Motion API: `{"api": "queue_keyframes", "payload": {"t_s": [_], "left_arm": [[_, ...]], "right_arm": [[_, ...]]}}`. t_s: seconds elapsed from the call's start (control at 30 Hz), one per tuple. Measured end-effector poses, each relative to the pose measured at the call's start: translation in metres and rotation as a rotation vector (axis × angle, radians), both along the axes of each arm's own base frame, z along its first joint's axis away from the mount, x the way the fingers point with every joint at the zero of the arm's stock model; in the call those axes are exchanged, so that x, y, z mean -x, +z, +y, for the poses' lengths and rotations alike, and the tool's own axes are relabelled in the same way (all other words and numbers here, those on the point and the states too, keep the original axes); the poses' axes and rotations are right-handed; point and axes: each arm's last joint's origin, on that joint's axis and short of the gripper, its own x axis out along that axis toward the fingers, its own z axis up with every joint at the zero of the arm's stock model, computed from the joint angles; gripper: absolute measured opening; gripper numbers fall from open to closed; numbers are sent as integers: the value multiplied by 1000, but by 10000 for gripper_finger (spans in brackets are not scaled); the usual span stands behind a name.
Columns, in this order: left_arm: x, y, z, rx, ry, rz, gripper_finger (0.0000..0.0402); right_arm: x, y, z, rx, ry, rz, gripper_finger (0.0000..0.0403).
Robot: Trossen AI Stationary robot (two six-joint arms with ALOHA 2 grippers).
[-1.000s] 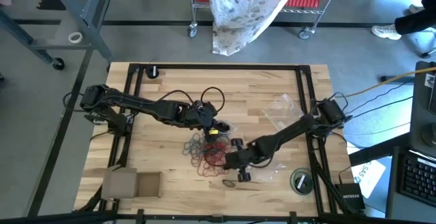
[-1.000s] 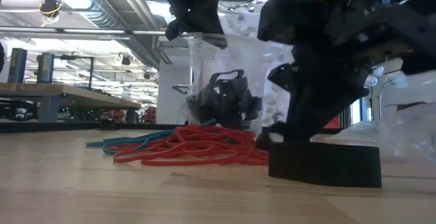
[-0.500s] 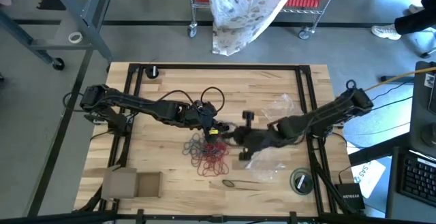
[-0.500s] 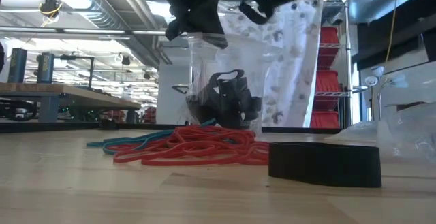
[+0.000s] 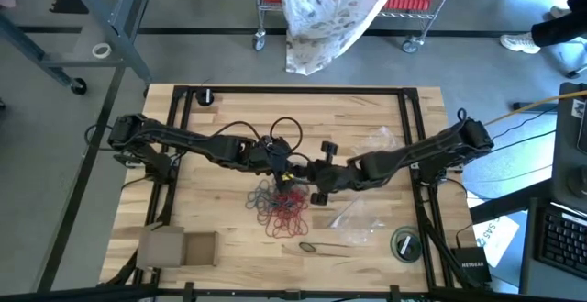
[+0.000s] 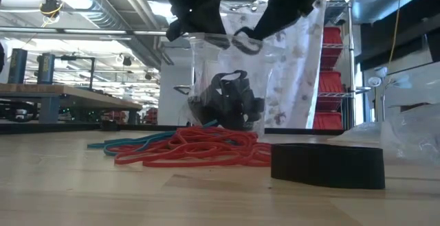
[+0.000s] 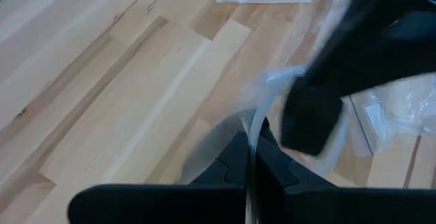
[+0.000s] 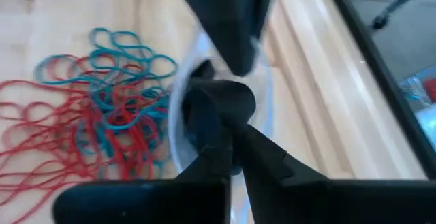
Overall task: Sort rubber bands
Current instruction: Put the black rubber band into the transparent zip lock bag
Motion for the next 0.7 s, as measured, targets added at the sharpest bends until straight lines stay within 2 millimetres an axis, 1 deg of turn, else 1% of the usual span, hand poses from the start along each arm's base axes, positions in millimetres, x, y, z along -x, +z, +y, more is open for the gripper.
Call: {"api": "queue_keyframes", "payload": {"t_s": [0.1, 0.23, 0.33, 0.4, 0.5, 0.6, 0.7], "left_arm": [[0, 0, 0, 4, 0, 0, 0], [0, 0, 0, 6, 2, -1, 0], [0, 0, 0, 5, 2, 1, 0], [0, 0, 0, 5, 2, 2, 0], [0, 0, 0, 4, 1, 2, 0], [0, 0, 0, 1, -3, 2, 0], [0, 0, 0, 1, -3, 1, 0]], "right_arm": [[0, 0, 0, 6, -8, -6, 55], [3, 3, 4, -16, 26, -2, 110], [11, 13, 8, -94, 85, -1, 146], [17, 17, 14, -186, 141, 17, 161], [22, 17, 32, -284, 232, 36, 173], [26, 3, 55, -317, 330, 50, 173], [31, -22, 72, -325, 393, 118, 169]]}}
